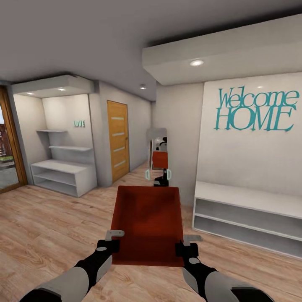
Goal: Move the two storage containers from the living room to the garage. In the garage, place one container on the floor and stack the other container on top of it (either order is fine).
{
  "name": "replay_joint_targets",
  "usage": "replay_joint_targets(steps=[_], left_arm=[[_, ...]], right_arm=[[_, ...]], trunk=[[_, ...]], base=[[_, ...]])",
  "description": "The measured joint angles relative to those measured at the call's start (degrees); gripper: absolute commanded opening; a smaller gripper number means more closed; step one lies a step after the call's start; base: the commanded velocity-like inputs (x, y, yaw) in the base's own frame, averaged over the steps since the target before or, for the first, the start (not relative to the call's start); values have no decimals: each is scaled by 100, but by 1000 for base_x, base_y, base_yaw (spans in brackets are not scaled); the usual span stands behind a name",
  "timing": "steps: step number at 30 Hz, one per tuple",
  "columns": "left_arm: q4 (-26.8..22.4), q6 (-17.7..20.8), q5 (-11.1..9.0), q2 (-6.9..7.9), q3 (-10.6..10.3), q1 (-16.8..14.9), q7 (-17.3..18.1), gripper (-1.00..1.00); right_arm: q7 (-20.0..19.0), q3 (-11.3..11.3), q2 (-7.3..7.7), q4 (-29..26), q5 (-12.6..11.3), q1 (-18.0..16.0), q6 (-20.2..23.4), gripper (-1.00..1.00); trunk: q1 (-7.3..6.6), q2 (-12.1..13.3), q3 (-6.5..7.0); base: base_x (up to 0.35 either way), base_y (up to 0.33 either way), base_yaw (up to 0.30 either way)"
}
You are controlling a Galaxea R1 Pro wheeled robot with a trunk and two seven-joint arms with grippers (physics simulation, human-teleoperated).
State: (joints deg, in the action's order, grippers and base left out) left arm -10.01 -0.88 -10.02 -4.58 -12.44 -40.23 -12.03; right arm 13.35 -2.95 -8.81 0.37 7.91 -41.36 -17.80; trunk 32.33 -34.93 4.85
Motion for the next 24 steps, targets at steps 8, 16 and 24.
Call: replay_joint_targets(steps=[8,16,24], left_arm=[[0,0,0,-1,-1,0,-1,-100],[0,0,0,-1,-1,0,-1,-100],[1,0,0,22,2,-1,35,-100]], right_arm=[[-1,-1,1,2,1,0,-2,-100],[-1,-2,1,1,1,0,-2,-100],[43,10,-25,2,-4,1,0,-100]], trunk=[[0,0,0],[0,0,0],[0,0,0]], base=[[322,0,268],[322,0,268],[322,0,156]])
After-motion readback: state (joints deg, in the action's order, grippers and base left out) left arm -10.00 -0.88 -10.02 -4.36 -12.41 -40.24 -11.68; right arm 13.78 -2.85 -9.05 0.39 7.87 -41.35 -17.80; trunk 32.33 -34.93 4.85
